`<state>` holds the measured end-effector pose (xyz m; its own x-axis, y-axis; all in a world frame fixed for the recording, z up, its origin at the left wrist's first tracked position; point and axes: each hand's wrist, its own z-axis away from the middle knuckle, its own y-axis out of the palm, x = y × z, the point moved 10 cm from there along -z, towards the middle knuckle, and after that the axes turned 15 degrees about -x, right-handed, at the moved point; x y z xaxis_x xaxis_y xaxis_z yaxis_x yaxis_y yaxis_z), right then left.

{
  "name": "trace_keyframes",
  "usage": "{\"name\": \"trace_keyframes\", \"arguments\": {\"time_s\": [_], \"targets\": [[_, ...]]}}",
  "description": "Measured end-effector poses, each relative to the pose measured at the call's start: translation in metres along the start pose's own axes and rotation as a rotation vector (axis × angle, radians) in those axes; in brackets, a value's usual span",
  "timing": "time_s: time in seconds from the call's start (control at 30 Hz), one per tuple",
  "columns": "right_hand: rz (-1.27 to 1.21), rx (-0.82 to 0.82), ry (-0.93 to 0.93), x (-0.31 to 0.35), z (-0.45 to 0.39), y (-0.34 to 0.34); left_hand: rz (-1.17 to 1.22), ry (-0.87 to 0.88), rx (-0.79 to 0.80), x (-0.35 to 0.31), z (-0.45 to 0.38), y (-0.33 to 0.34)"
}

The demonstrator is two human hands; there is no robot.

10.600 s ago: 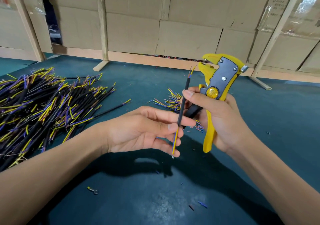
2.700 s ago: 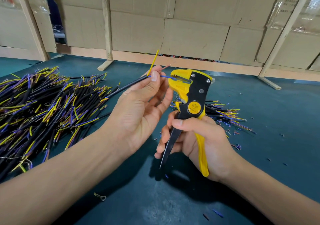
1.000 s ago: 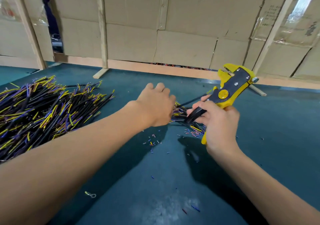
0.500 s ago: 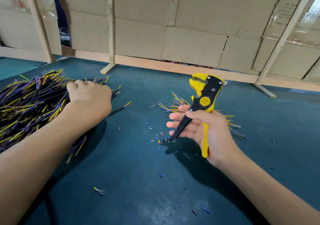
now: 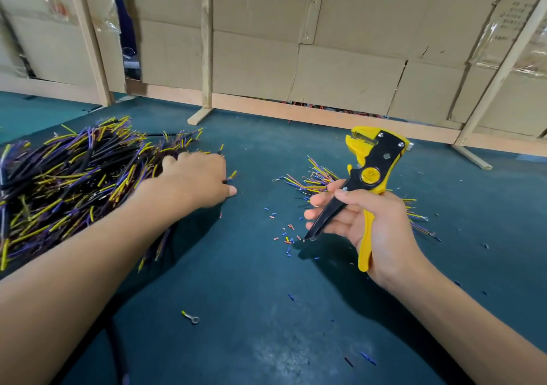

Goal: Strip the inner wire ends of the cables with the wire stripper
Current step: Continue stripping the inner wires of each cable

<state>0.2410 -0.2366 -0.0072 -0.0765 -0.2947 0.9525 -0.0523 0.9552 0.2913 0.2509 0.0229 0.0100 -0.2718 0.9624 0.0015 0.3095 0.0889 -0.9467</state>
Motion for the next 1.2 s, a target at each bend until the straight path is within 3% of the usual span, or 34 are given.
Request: {"name": "trace_keyframes", "arguments": {"time_s": [0.2, 0.3, 0.37, 0.43, 0.53, 0.63, 0.7, 0.77, 0.9, 1.07, 1.13, 1.2], "targets": [[-0.008, 0.005, 0.003, 0.000, 0.000, 0.000, -0.057, 0.121, -0.148, -0.021, 0.008, -0.015], [-0.029, -0.005, -0.007, 0.005, -0.001, -0.001, 0.003, 0.209, -0.434, -0.041, 0.016, -0.053], [-0.041, -0.011, -0.017, 0.007, -0.002, -0.002, 0.178, 0.268, -0.617, -0.051, 0.026, -0.077], [-0.055, -0.016, -0.027, 0.009, -0.003, -0.003, 0.472, 0.289, -0.684, -0.052, 0.033, -0.090], [-0.090, -0.025, -0.032, 0.012, -0.002, -0.002, 1.144, 0.121, -0.518, -0.051, 0.032, -0.083], [-0.086, -0.027, -0.054, 0.014, 0.001, 0.001, 1.925, -0.173, -0.137, -0.065, 0.030, -0.054], [-0.064, -0.011, -0.053, 0.014, 0.003, 0.005, 2.225, -0.332, 0.078, -0.077, 0.033, -0.040], [-0.047, 0.023, -0.034, 0.012, 0.006, 0.010, 2.399, -0.423, 0.186, -0.084, 0.034, -0.035], [-0.045, 0.178, 0.038, 0.007, 0.016, 0.027, 2.517, -0.470, 0.243, -0.087, 0.034, -0.036], [-0.071, 0.256, 0.074, 0.005, 0.024, 0.036, 2.471, -0.441, 0.166, -0.084, 0.032, -0.035], [-0.075, 0.242, 0.056, 0.007, 0.024, 0.036, 2.327, -0.341, 0.146, -0.085, 0.033, -0.037], [-0.085, 0.220, 0.044, 0.010, 0.022, 0.034, 2.010, -0.147, 0.186, -0.095, 0.039, -0.037]]}}
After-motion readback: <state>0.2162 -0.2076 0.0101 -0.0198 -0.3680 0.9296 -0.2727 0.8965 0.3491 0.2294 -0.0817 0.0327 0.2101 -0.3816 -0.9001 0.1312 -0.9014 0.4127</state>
